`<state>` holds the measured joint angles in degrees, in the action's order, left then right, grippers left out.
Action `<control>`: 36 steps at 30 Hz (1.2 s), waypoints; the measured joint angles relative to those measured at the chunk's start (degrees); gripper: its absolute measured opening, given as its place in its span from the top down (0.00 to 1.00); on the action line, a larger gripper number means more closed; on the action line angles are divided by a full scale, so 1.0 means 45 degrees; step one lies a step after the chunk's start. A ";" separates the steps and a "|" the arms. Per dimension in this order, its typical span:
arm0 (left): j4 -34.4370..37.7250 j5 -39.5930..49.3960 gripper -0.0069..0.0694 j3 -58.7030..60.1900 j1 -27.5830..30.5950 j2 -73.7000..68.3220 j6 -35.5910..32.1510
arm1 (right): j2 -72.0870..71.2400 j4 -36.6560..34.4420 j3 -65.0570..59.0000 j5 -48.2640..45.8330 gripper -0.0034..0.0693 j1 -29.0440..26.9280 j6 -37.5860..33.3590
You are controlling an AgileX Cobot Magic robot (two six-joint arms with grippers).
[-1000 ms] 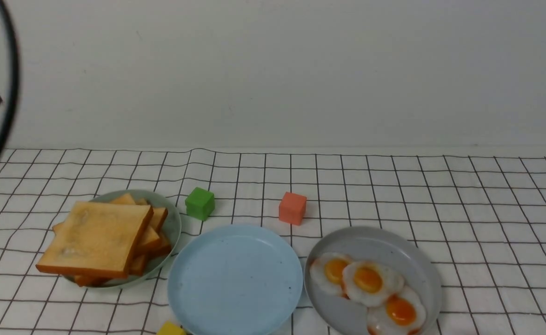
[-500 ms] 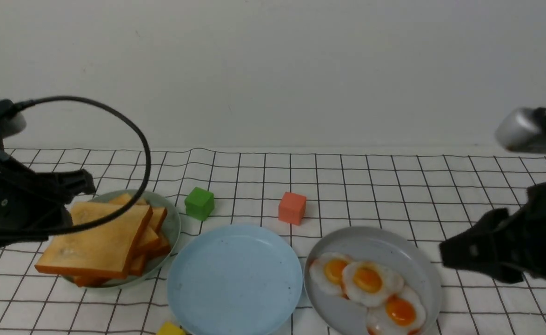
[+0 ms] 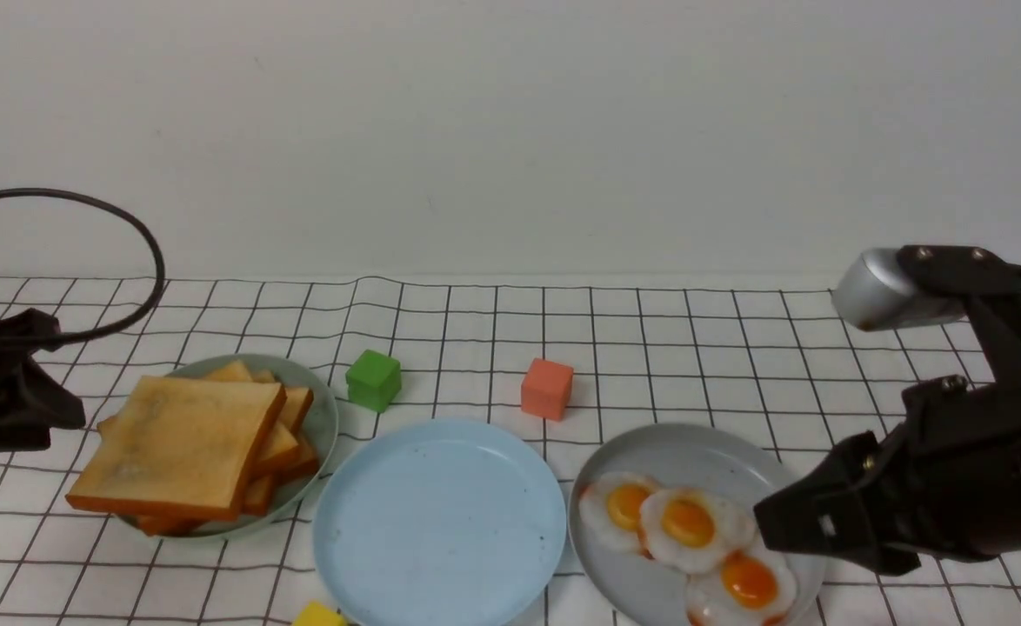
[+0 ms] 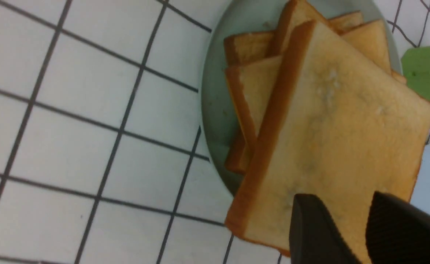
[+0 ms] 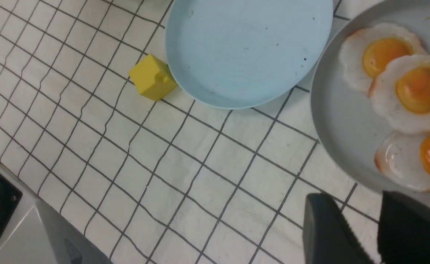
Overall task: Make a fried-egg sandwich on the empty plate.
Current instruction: Use the left arm to grab a slice of bread
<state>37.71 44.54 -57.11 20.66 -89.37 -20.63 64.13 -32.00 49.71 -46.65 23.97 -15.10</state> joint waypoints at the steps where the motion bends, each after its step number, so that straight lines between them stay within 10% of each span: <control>1: 0.0000 0.0001 0.60 -0.0083 0.0000 -0.0052 -0.0021 | 0.0000 0.0000 0.0000 -0.0035 0.62 0.0000 0.0000; 22: 0.0250 0.1490 0.42 -0.2216 0.0000 -0.2634 -0.1492 | 0.0000 -0.0471 0.0000 -0.0042 0.62 0.0000 0.0030; 36: 0.1141 0.1634 0.68 -0.2302 0.0027 -0.4129 -0.2283 | 0.0000 -0.0475 0.0000 0.0062 0.62 0.0000 0.0030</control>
<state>42.84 51.89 -67.47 20.78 -107.95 -30.90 64.13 -34.14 49.71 -46.37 23.97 -14.97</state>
